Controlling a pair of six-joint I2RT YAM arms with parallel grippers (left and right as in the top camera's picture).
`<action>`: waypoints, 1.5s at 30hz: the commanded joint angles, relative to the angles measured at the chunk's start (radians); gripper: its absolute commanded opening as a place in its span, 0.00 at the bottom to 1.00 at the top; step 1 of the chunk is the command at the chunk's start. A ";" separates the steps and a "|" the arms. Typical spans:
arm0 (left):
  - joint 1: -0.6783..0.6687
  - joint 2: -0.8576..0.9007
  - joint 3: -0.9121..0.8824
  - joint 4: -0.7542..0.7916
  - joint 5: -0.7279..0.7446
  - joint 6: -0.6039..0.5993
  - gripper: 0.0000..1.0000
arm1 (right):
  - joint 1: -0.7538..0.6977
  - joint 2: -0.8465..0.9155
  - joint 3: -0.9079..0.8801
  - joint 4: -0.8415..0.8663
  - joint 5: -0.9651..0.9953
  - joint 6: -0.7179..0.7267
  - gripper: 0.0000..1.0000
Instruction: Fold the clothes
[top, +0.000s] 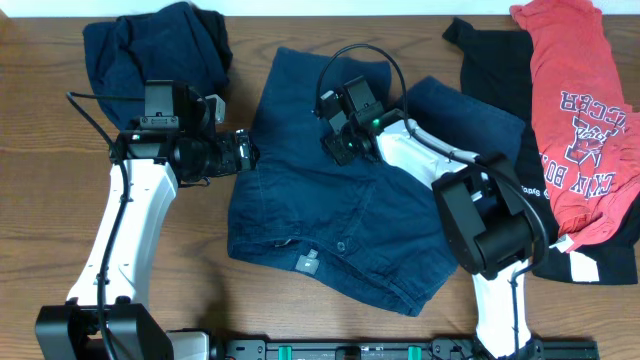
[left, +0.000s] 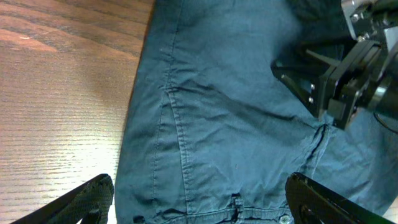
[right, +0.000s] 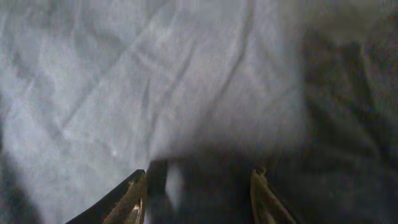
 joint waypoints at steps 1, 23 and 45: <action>-0.001 0.003 0.004 -0.002 -0.027 -0.005 0.90 | -0.007 0.089 -0.004 0.008 -0.001 -0.014 0.52; -0.001 0.003 0.004 -0.002 -0.038 -0.005 0.90 | -0.333 0.138 -0.004 0.116 0.302 0.227 0.48; -0.091 0.247 0.004 0.283 -0.064 -0.003 0.90 | -0.332 -0.371 0.084 -0.207 -0.005 0.150 0.83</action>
